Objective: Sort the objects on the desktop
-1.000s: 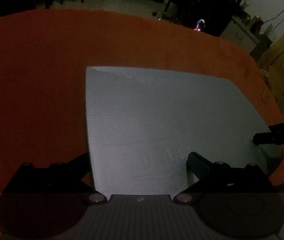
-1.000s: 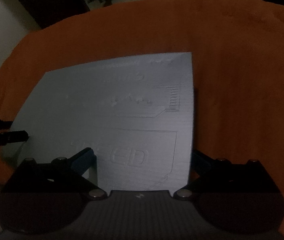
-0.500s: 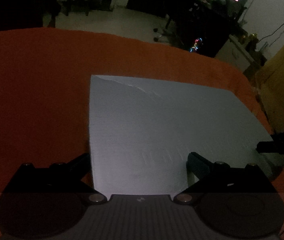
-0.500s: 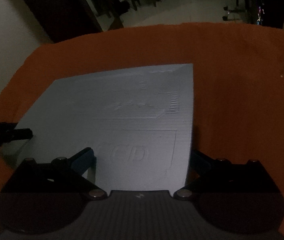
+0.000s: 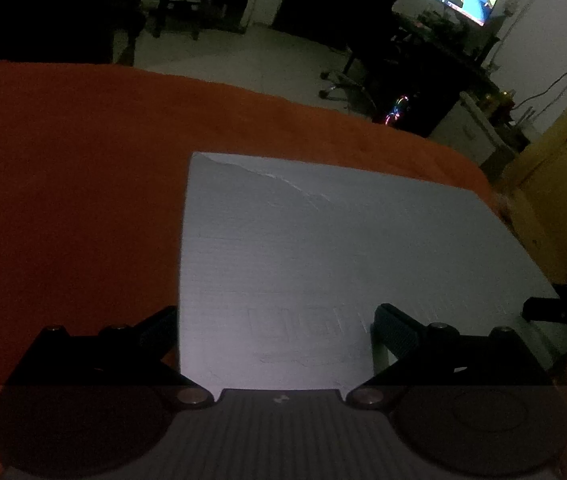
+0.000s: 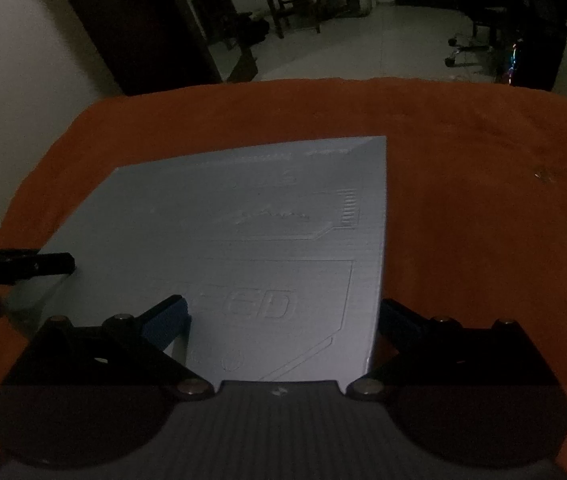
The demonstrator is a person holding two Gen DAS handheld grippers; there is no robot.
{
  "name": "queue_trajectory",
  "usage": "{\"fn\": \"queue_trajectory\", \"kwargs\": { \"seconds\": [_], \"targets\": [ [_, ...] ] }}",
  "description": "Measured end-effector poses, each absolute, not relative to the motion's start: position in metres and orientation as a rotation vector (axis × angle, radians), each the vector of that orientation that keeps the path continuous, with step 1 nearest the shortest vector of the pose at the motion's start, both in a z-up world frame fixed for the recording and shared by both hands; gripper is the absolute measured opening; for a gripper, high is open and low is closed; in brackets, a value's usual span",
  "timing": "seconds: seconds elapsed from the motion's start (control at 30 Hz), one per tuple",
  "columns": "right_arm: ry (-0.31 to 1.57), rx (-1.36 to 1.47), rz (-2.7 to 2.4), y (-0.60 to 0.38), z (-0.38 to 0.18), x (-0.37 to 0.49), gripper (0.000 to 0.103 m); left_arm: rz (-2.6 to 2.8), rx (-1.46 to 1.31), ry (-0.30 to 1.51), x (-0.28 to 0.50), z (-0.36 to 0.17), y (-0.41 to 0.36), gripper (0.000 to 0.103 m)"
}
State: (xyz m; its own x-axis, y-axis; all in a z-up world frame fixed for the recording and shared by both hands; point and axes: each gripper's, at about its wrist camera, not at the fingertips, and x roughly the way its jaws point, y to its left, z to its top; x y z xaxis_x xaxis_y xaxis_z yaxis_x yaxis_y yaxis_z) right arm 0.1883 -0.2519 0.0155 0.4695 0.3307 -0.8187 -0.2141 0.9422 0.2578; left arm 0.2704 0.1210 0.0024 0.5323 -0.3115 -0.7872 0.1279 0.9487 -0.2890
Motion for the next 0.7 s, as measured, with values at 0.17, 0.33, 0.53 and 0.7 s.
{"fn": "queue_trajectory", "kwargs": {
  "seconds": [0.17,0.33,0.53,0.7],
  "targets": [
    [1.042,0.122,0.350,-0.249,0.032,0.150,0.103,-0.252,-0.141,0.959,0.221,0.024,0.116,0.102],
    [1.059,0.120,0.363,-0.246,0.033,0.109,0.103,-0.242,-0.102,0.972,0.184,0.031,0.111,0.102],
    [1.087,0.149,0.353,-0.250,0.016,0.080,0.103,-0.238,-0.080,0.971,0.154,0.018,0.102,0.103],
    [1.134,0.168,0.321,-0.251,-0.012,0.066,0.103,-0.210,-0.032,0.963,0.141,-0.002,0.086,0.103]
  ]
}}
